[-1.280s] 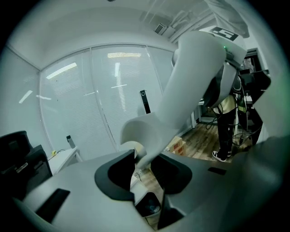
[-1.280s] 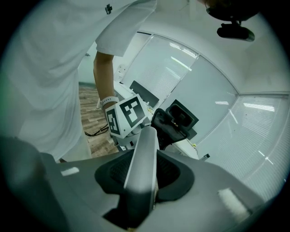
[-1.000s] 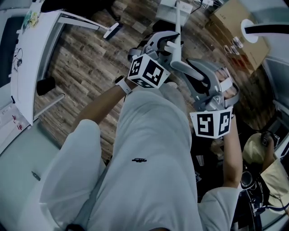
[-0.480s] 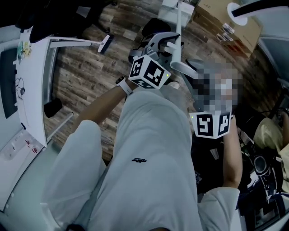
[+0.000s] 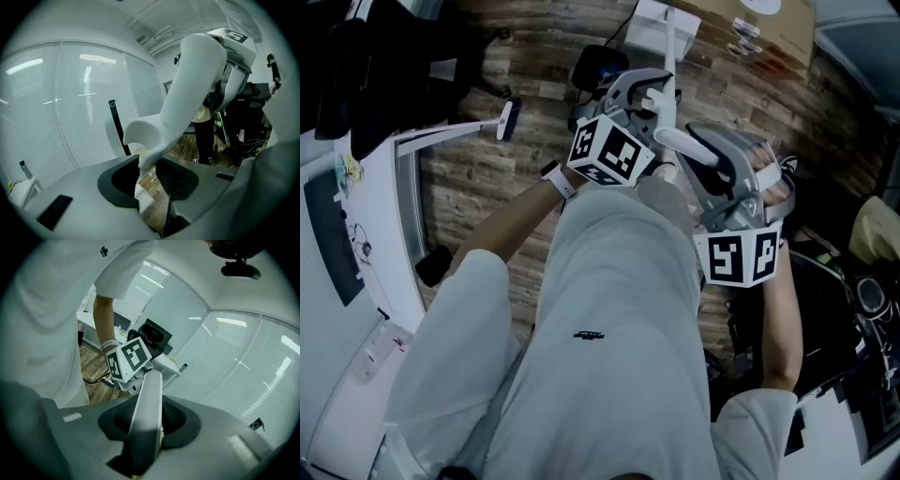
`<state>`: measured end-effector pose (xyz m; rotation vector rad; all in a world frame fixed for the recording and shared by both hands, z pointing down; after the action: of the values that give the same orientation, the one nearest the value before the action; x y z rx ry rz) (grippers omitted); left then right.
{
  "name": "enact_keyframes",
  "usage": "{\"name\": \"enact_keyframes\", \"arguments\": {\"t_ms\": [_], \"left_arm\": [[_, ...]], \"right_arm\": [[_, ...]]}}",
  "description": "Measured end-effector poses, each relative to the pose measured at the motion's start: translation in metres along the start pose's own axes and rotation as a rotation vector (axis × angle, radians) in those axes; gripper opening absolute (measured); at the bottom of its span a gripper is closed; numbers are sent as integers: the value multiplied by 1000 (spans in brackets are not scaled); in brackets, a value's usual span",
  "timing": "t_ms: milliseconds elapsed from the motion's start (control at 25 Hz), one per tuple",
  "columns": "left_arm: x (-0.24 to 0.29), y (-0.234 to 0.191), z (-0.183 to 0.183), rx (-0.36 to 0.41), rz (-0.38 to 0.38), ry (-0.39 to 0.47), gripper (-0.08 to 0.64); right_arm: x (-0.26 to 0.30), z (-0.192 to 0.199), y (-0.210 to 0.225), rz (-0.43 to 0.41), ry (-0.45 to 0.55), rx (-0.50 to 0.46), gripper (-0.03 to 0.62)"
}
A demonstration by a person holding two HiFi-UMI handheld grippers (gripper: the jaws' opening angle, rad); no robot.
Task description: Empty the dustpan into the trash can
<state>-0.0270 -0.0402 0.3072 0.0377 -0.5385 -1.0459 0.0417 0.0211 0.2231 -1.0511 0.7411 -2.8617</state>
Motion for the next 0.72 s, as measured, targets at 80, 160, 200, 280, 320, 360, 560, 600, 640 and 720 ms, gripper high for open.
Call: {"name": "enact_keyframes", "arguments": {"t_ms": [80,160,200,280,320,360,560,600,640,720], "left_arm": [[10,6,-1,3,43,3,115],[19,14,-1,3,85,4,115],[23,17,-1,3,104,4,115],[34,24,1,1,137,4,115],[39,28,2,0,154,3,115],[44,32,3,-3,172,1,114],[70,60,13,-13,269,-16,114],[76,65,16,-15,286,-21,114],[82,70,20,-18,302,-26,114],[94,82,28,-21,331,-37,114]], "right_arm": [[-2,7,1,20,-22,38,129],[-4,15,1,35,-42,77,129],[-5,19,1,42,-49,95,129],[-6,28,2,54,-65,127,129],[-6,34,2,61,-75,143,129],[-7,39,1,69,-85,161,129],[-9,70,-6,115,-124,280,129],[-9,78,-7,123,-130,300,129],[-8,85,-8,130,-137,319,129],[-6,102,-13,139,-149,361,129]]}}
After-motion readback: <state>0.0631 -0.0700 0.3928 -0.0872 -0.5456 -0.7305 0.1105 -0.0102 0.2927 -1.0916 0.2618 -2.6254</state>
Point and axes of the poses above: the fingertips, and each gripper's own axes: x forward along the fingers, y to its right, z out of its underside, the point moved 4 cm from there along -x, backward along the fingers, and after that the axes turned 8 degrees about -z, right-handed, at the moved point
